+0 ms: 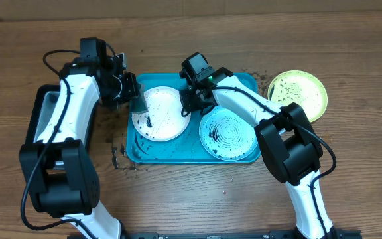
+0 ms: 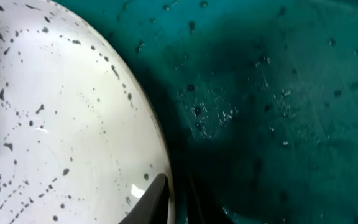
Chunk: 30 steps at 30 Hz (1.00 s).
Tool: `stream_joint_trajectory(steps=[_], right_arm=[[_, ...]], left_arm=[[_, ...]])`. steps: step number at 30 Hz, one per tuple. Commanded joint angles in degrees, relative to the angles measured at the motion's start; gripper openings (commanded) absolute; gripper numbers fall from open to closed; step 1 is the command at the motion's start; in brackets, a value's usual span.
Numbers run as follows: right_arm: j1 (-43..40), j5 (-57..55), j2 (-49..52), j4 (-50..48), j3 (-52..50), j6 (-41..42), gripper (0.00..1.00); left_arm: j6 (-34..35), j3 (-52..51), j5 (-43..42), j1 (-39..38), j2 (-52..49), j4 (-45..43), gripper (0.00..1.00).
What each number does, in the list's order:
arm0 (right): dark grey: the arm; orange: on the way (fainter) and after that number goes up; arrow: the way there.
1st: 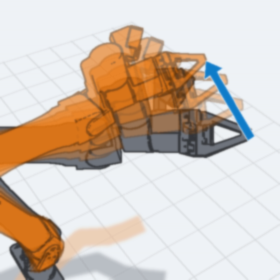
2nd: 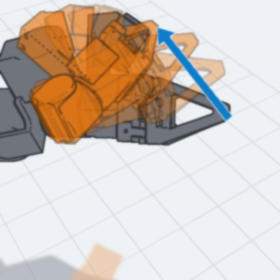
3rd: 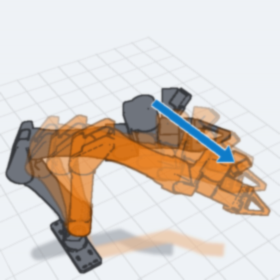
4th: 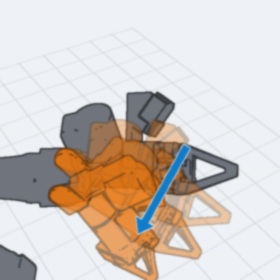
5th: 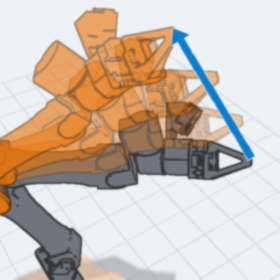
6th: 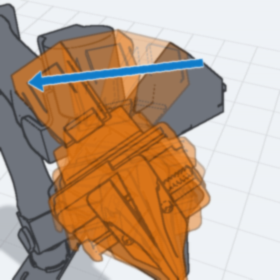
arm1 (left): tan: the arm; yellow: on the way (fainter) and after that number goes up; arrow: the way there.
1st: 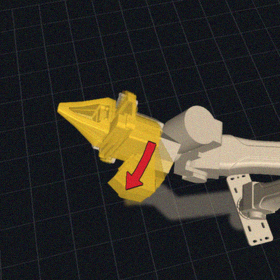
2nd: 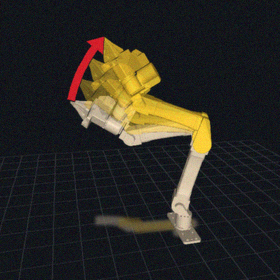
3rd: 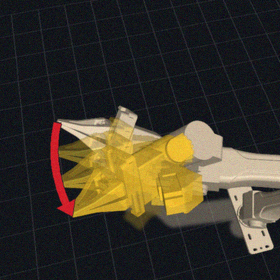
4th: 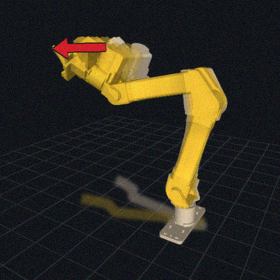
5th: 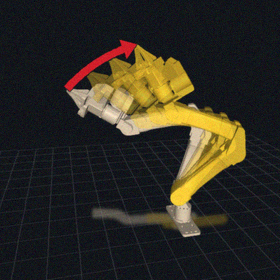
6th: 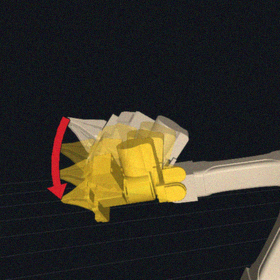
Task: Clean dirty plates on tray and stack at the side
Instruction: 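Bring the sponge in the left gripper over and scrub the white plate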
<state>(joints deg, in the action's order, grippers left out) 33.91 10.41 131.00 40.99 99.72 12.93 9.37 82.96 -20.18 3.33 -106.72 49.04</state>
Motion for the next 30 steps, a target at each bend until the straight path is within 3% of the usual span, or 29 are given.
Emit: stream_joint_trajectory(steps=[1, 11, 13, 19, 30], right_arm=[[0.09, 0.02, 0.70, 1.42, -0.26, 3.91, 0.12], [0.09, 0.17, 0.70, 10.51, 5.16, 4.76, 0.25], [0.09, -0.02, 0.72, 10.80, 5.09, 4.74, 0.24], [0.09, -0.31, 0.81, 10.10, 4.50, 5.05, 0.04], [0.09, -2.86, 0.81, 8.76, 4.50, 13.38, 0.04]], left_arm=[[1.40, -0.37, -0.13, -1.22, 1.07, -0.52, 0.04], [4.61, -0.37, 4.11, -5.07, -0.20, -3.32, 0.04], [4.61, -0.37, 4.09, -5.38, -1.14, -3.19, 0.04], [4.98, -0.37, 4.02, -5.64, -4.28, -2.97, 0.04], [8.94, -0.39, -0.63, -8.63, -10.05, -3.45, 0.04]])
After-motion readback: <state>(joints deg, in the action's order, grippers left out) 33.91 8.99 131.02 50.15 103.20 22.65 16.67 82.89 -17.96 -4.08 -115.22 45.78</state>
